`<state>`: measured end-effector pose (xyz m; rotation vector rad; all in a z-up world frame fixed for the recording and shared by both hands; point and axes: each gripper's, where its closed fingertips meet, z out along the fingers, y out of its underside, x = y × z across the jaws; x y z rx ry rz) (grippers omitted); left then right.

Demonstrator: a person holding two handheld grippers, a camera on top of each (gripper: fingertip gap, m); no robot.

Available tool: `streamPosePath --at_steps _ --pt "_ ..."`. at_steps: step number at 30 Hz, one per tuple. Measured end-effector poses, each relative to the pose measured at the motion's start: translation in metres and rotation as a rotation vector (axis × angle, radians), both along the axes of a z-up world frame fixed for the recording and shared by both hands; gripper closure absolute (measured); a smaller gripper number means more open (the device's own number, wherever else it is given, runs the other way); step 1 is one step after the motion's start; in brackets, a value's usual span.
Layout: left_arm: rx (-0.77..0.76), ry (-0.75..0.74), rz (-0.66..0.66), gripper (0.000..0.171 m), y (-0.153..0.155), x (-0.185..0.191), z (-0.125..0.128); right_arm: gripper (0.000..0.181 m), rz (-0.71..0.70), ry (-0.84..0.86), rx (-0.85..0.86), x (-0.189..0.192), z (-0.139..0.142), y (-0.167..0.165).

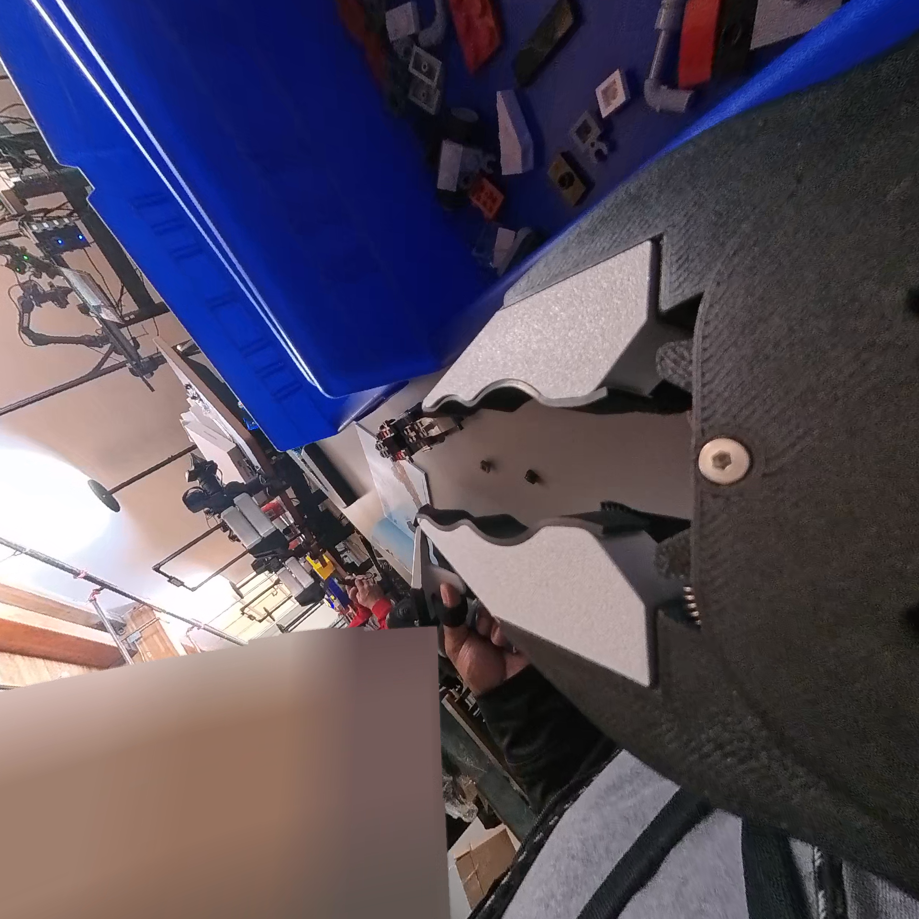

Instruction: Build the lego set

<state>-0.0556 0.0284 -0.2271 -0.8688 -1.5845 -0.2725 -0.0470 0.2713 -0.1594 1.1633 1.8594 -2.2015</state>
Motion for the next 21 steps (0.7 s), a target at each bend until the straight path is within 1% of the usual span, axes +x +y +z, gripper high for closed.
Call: streamPosePath --at_steps 3,6,7,10,12,13,14,16,19,21 --pt "-0.001 -0.001 0.003 0.154 0.0 0.0 0.0 0.144 0.049 0.027 -0.037 0.008 0.007 -0.001" --pt "0.009 -0.003 0.001 0.154 0.0 0.0 0.0 0.144 0.17 0.014 -0.039 0.025 0.012 0.009" --pt "0.014 -0.003 -0.001 0.154 0.0 0.0 0.0 0.143 0.207 0.006 -0.031 0.03 0.019 0.018" --pt "0.024 -0.002 -0.015 0.154 0.002 0.0 0.001 0.142 0.336 0.012 0.0 0.043 0.058 0.056" --pt "0.029 0.001 -0.025 0.154 0.003 0.0 0.002 0.142 0.374 0.041 0.109 0.034 0.079 0.083" --pt "0.032 0.002 -0.032 0.154 0.004 0.0 0.002 0.142 0.387 0.067 0.204 0.024 0.082 0.095" --pt "0.036 0.005 -0.039 0.154 0.005 0.001 0.003 0.142 0.41 0.101 0.316 0.011 0.081 0.106" --pt "0.05 0.014 -0.049 0.154 0.006 0.002 0.004 0.145 0.491 0.162 0.553 -0.017 0.066 0.119" --pt "0.067 0.028 -0.045 0.154 0.004 0.002 0.007 0.146 0.715 0.214 0.82 -0.045 0.031 0.116" --pt "0.073 0.041 -0.035 0.154 0.003 0.003 0.01 0.148 0.899 0.279 0.952 -0.05 0.001 0.107"
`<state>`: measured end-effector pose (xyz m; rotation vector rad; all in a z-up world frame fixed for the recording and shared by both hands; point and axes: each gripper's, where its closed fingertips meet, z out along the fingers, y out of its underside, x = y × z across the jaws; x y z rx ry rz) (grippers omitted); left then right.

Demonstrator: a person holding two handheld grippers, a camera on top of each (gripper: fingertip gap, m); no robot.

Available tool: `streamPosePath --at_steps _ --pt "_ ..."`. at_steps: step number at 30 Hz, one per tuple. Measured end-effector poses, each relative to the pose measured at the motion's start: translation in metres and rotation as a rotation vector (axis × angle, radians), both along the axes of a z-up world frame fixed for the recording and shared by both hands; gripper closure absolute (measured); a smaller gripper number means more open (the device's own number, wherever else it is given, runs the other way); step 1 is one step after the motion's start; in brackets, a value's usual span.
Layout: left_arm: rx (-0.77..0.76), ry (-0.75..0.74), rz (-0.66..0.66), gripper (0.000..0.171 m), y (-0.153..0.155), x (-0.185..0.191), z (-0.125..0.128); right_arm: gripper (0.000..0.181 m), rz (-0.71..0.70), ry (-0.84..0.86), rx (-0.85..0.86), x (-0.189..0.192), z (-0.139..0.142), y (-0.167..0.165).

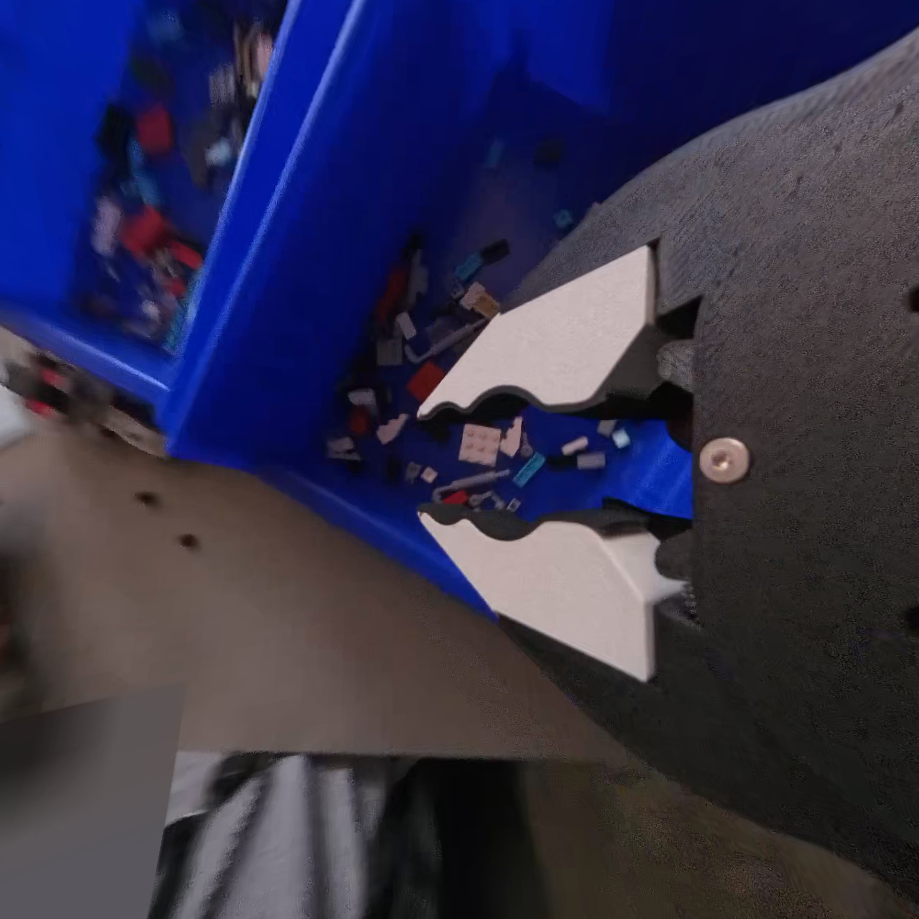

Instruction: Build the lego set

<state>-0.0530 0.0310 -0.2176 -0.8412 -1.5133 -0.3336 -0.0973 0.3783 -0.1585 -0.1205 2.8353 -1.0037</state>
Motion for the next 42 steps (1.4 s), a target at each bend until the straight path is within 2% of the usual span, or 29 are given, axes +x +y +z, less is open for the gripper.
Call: streamPosePath --at_steps 3,7,10,17,24,28,30,35,38,42 --pt "0.01 0.017 0.019 0.154 -0.003 0.0 0.003 0.15 0.226 0.019 0.125 0.004 -0.042 -0.014" --pt "0.027 0.026 0.038 0.154 -0.007 0.0 0.005 0.152 0.391 0.006 0.129 0.02 -0.065 -0.035" --pt "0.039 0.021 0.033 0.154 -0.007 0.0 0.005 0.153 0.423 -0.011 0.104 0.025 -0.072 -0.045" --pt "0.078 -0.002 0.015 0.154 -0.006 -0.001 0.003 0.158 0.44 -0.012 0.152 0.025 -0.092 -0.043" --pt "0.076 0.0 0.016 0.154 -0.006 -0.001 0.003 0.168 0.428 0.024 0.149 0.022 -0.095 -0.045" --pt "0.065 0.008 0.019 0.154 -0.006 -0.001 0.004 0.169 0.389 0.056 0.162 0.016 -0.092 -0.045" --pt "0.062 0.012 0.017 0.154 -0.006 0.0 0.004 0.169 0.336 0.09 0.152 0.01 -0.082 -0.043" --pt "0.075 0.029 0.022 0.155 -0.007 0.001 0.007 0.17 0.062 0.177 -0.005 -0.002 -0.016 -0.038" --pt "0.072 0.034 0.012 0.154 -0.005 0.001 0.008 0.17 -0.117 0.159 -0.134 0.019 0.017 -0.041" --pt "0.071 0.036 -0.01 0.154 -0.002 0.002 0.009 0.17 -0.267 0.165 -0.229 0.061 0.025 -0.058"
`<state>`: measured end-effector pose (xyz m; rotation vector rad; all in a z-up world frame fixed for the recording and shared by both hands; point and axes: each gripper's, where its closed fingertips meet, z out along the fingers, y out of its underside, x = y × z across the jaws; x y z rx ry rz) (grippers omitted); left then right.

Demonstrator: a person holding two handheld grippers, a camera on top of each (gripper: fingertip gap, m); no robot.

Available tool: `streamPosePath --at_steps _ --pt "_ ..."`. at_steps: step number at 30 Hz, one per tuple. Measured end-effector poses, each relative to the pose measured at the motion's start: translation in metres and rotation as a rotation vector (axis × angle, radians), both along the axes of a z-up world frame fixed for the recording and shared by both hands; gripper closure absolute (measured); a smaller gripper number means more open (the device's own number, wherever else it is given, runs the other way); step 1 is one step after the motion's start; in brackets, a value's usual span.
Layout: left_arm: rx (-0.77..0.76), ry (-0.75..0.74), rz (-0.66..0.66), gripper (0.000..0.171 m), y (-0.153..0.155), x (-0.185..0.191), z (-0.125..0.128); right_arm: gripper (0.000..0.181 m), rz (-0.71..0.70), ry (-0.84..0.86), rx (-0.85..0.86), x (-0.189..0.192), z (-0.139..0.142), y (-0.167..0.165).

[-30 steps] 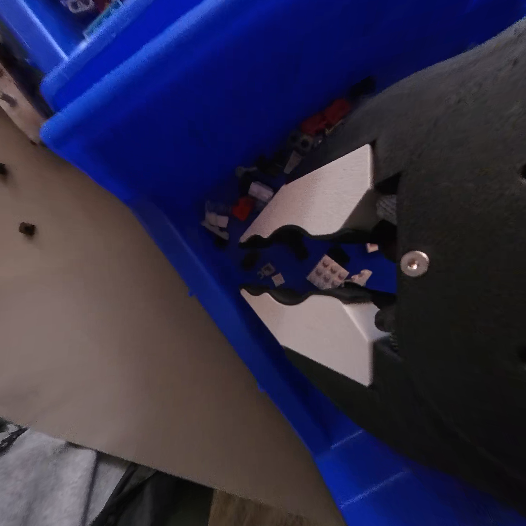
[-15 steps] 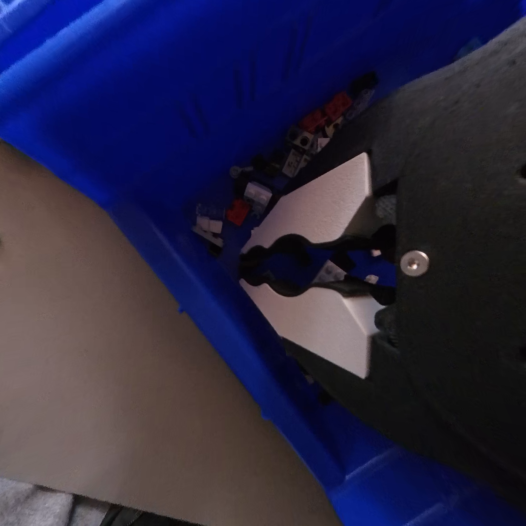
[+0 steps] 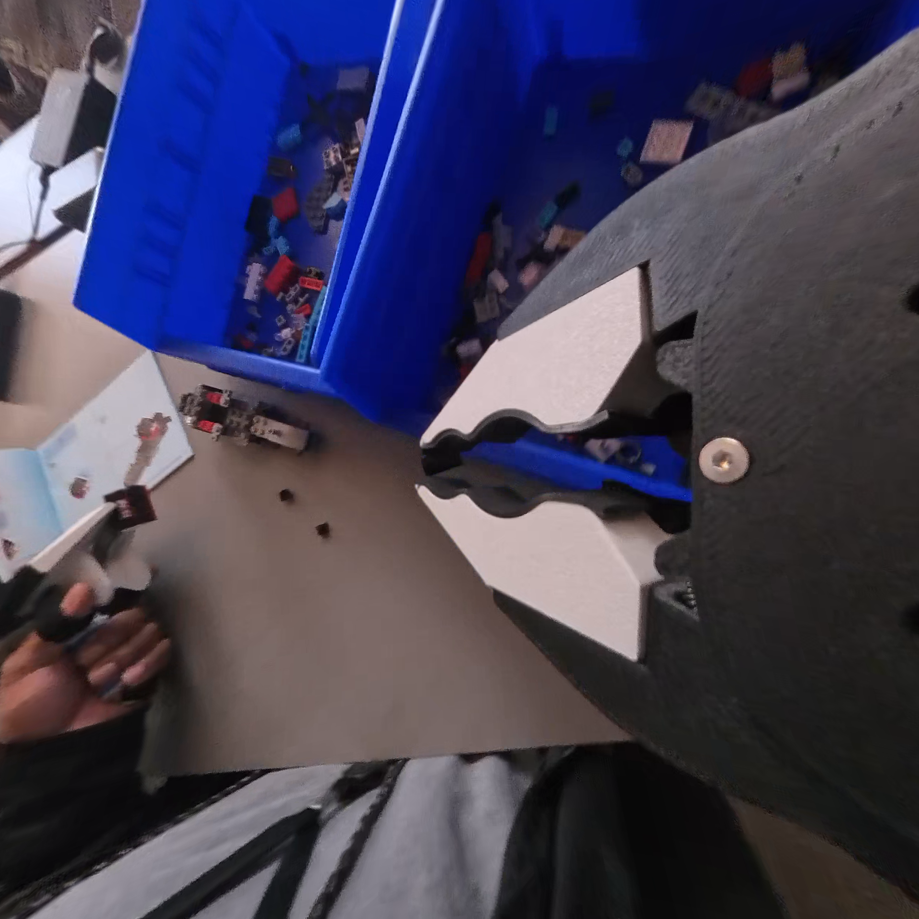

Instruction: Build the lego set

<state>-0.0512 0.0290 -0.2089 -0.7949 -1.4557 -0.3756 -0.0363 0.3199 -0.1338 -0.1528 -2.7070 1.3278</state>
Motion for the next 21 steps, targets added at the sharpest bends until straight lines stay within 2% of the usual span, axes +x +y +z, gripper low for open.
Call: streamPosePath --at_steps 4,7,15,21 --pt "-0.004 0.018 -0.009 0.155 0.002 0.002 0.002 0.171 -0.138 0.101 -0.027 0.017 -0.006 -0.018" --pt "-0.009 0.033 -0.015 0.154 0.003 0.003 0.004 0.171 -0.183 0.115 -0.064 0.027 -0.011 -0.033" --pt "-0.014 0.072 -0.014 0.155 0.003 0.007 0.01 0.171 -0.186 -0.072 -0.105 0.048 -0.076 -0.085" --pt "-0.019 0.073 -0.008 0.155 0.002 0.01 0.009 0.17 -0.217 -0.133 -0.118 0.046 -0.095 -0.094"
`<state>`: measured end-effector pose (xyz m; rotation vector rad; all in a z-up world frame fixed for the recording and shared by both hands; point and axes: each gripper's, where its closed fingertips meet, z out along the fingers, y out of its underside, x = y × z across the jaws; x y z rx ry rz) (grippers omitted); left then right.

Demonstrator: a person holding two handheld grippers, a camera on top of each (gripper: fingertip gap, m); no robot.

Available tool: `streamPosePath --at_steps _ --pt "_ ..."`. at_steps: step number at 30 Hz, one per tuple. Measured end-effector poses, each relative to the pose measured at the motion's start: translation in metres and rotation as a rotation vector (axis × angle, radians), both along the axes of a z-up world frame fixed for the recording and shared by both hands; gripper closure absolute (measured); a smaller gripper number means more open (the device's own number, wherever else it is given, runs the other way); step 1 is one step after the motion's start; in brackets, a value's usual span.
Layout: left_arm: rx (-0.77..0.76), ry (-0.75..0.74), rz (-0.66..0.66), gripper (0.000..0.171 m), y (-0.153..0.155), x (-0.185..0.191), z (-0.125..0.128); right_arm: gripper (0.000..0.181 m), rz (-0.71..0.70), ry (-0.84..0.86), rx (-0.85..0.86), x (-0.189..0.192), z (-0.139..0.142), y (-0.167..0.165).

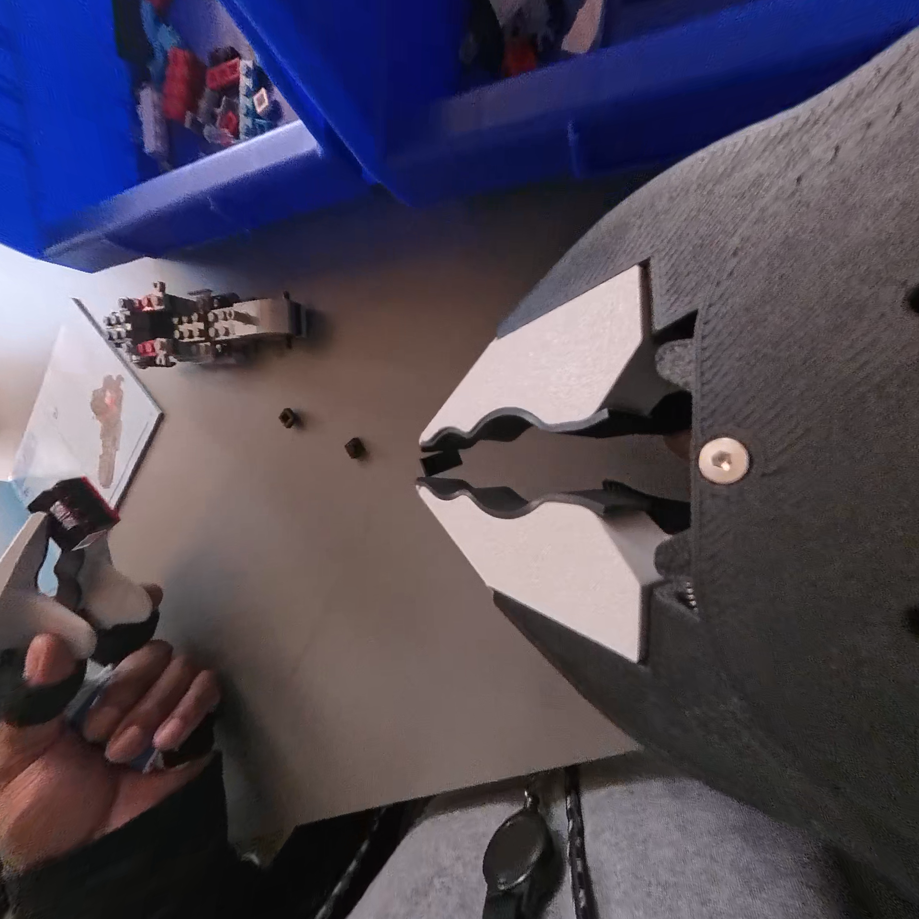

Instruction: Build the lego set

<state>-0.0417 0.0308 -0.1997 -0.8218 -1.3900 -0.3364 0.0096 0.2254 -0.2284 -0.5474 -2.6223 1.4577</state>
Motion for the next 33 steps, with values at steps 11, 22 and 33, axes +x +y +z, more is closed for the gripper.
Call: streamPosePath --at_steps 11,22,33 --pt "-0.014 -0.011 0.009 0.155 0.0 -0.002 -0.002 0.16 -0.012 -0.017 -0.092 -0.001 0.012 0.01" --pt "-0.025 -0.035 0.015 0.155 -0.001 -0.006 -0.006 0.16 -0.083 -0.014 -0.195 -0.001 0.027 0.047" --pt "-0.07 -0.077 0.021 0.155 0.0 -0.01 -0.014 0.162 -0.185 0.151 -0.362 0.012 0.061 0.132"
